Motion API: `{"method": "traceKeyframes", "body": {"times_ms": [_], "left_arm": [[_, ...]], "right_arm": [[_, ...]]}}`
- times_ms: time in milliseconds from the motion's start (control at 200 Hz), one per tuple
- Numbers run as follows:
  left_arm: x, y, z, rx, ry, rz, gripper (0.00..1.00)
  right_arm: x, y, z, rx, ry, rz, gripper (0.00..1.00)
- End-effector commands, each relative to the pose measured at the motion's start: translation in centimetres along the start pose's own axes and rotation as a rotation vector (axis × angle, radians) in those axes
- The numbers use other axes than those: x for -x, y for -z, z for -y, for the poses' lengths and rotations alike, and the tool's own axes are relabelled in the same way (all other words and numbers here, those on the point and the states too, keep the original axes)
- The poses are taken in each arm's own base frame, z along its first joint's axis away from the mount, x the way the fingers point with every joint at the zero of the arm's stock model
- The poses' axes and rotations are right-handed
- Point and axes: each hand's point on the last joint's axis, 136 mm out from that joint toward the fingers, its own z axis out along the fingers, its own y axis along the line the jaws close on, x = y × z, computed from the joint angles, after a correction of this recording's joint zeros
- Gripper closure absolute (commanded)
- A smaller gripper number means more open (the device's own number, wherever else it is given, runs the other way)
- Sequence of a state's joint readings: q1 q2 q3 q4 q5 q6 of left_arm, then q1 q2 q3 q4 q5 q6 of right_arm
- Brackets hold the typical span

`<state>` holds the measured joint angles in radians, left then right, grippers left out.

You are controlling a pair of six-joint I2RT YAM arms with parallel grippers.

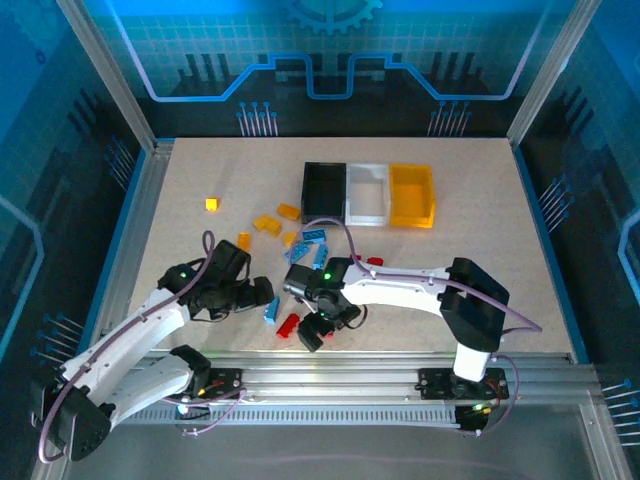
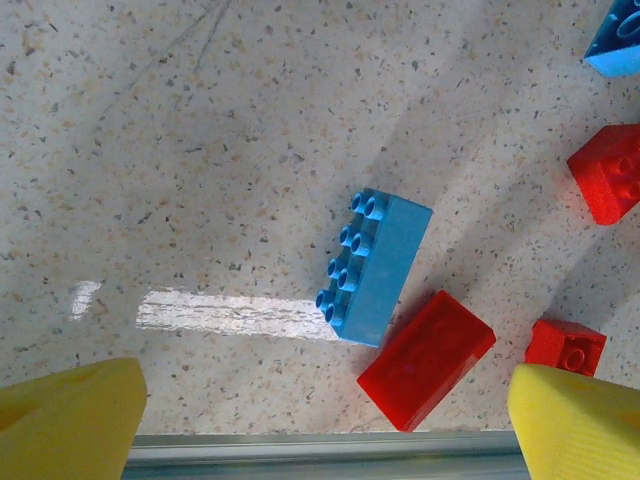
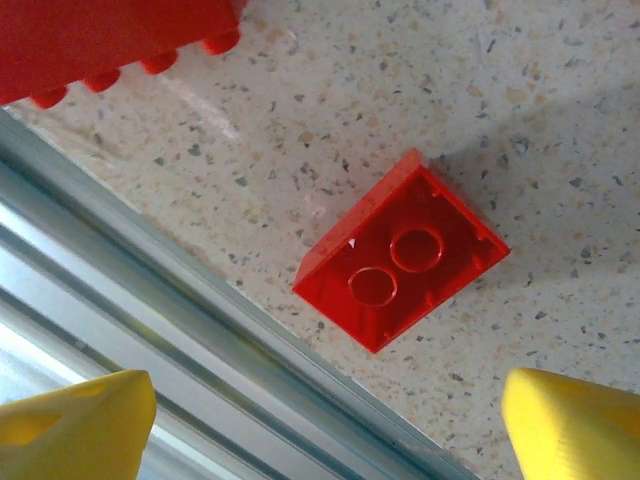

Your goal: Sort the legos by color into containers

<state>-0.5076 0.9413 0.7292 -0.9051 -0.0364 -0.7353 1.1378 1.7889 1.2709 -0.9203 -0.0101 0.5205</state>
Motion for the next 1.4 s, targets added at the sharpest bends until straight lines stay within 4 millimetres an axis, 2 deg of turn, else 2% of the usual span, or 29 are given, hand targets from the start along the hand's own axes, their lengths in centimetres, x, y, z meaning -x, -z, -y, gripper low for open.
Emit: {"method": "traceKeyframes", "body": {"times_ms": [0, 195, 560, 660, 825, 1106, 1396], "left_arm": [[-0.4, 1.1, 0.0, -0.007, 0.027, -0.021, 0.06], [-0.6, 1.1, 0.6, -0.037, 0.041, -0.035, 0.06], [-0.3, 1.3, 0.9, -0.054, 0.035, -0.025, 0.05], [-0.4, 1.1, 0.9, -0.056, 0.040, -0.026, 0.04], [-0.3, 0.8, 1.0, -0.061, 0.052, -0.020, 0.04], [-0.4, 0.1, 0.9, -0.067, 0.076, -0.023, 0.03], [-0.4, -0.4, 1.0, -0.073, 0.090, -0.022, 0.02]], "right_arm": [[0.8, -0.3, -0.1, -0.021, -0.043, 0.011, 0.10], [1.7, -1.6, 0.2, -0.060, -0.069, 0.003, 0.14], [2.0, -2.6, 3.3, -0.143, -0.165, -0.021, 0.21], [2.0, -2.5, 4.0, -0.140, -0.183, -0.016, 0.26], [1.8, -2.7, 4.6, -0.123, -0.192, -0.030, 0.42], [1.1, -3.3, 4.8, -0.103, -0.199, -0.056, 0.49], [1.0, -2.6, 5.2, -0.102, -0.187, -0.026, 0.68]]}}
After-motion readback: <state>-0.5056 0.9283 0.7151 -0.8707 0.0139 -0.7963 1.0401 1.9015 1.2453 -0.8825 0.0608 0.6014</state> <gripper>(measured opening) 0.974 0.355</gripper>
